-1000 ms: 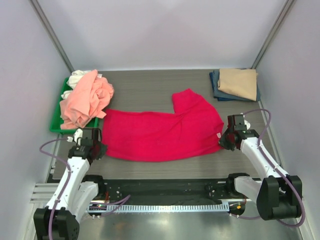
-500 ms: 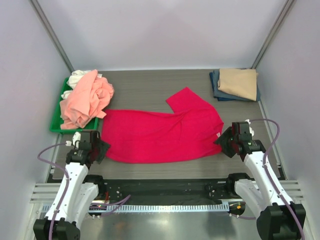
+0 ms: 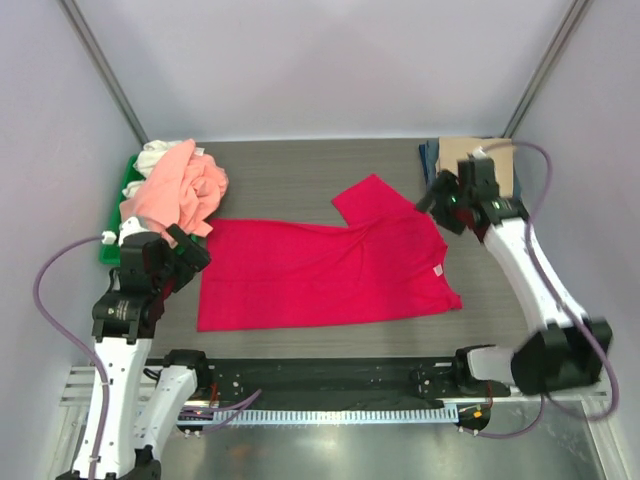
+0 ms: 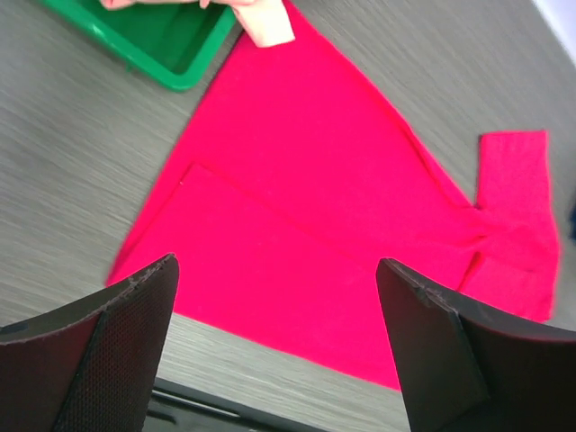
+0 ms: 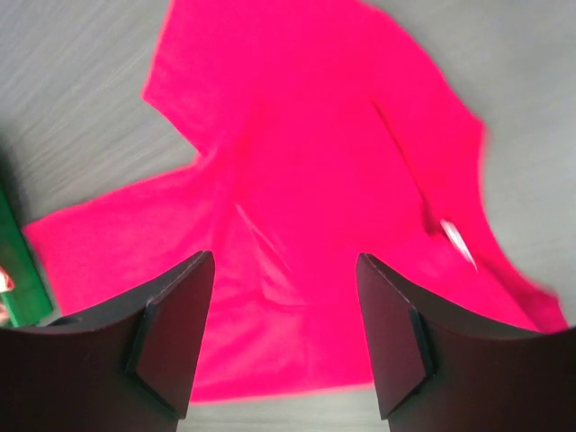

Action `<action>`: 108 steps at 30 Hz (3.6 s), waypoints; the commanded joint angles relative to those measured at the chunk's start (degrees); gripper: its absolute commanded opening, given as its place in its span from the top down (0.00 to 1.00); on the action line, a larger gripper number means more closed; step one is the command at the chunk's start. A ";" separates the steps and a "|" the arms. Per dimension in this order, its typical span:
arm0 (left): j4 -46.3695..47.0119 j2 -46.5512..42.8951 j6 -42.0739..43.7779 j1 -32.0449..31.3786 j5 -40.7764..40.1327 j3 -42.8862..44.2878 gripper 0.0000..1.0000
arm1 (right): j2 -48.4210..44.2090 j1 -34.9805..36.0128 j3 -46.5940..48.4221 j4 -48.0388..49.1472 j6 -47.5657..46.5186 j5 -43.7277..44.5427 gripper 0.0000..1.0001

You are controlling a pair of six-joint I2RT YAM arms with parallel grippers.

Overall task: Fold and stack the t-shirts
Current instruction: Fold the tshirt

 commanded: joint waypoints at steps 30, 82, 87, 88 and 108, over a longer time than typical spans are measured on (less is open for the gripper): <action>7.47 -0.10 12.19 0.54 4.32 -4.18 0.10 | 80.53 11.01 71.00 2.74 -24.97 15.19 0.42; -5.35 88.14 10.96 -6.75 -10.62 59.71 0.34 | 55.12 -2.26 48.66 8.02 -24.53 13.59 0.99; -5.36 93.15 10.08 -6.84 -14.84 60.94 0.34 | 55.83 -3.23 48.40 8.28 -23.57 10.96 0.99; -5.36 93.94 10.08 -6.84 -14.93 62.08 0.34 | 55.83 -3.14 48.40 8.46 -23.39 10.34 0.99; 3.76 93.78 6.74 -2.01 -14.85 57.88 0.27 | 56.18 -3.05 47.34 9.87 -21.37 3.57 0.99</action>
